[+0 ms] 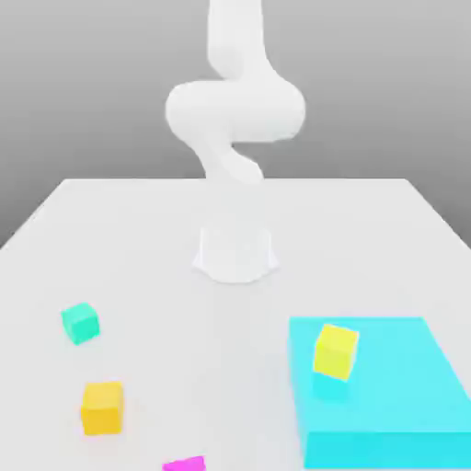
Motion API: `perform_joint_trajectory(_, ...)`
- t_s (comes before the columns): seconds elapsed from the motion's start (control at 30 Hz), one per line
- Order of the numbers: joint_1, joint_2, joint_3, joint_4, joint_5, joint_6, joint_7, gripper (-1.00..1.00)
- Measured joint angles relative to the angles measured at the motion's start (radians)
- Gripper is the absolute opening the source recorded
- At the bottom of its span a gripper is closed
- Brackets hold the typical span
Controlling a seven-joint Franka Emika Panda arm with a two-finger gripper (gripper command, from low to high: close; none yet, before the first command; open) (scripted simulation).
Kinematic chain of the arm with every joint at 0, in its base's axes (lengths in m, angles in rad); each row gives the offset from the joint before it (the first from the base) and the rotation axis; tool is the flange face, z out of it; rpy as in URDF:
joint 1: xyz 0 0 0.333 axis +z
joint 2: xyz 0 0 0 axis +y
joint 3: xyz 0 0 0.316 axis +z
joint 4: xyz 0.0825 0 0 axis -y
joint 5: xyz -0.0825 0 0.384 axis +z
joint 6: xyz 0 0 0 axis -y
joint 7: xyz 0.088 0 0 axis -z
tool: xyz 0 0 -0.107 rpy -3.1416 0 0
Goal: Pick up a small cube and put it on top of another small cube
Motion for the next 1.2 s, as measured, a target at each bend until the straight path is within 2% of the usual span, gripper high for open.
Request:
perform_joint_trajectory(0.3,-0.214,0.334,0.069,-0.084,-0.075,0.148,0.398,0.0)
perform_joint_trajectory(0.53,-0.318,0.588,0.059,-0.148,-0.123,0.261,0.694,0.0)
perform_joint_trajectory(0.67,-0.379,0.73,0.039,-0.186,-0.11,0.329,0.835,0.0)
perform_joint_trajectory(0.8,-0.397,0.868,0.025,-0.224,-0.04,0.398,0.935,0.0)
perform_joint_trajectory(1.0,-0.391,1.084,0.006,-0.201,-0.029,0.56,0.973,0.0)
perform_joint_trajectory(1.03,-0.389,1.104,0.003,-0.198,-0.03,0.575,0.974,-1.0)
perform_joint_trajectory(1.2,-0.389,1.104,0.003,-0.198,-0.03,0.578,0.974,-1.0)
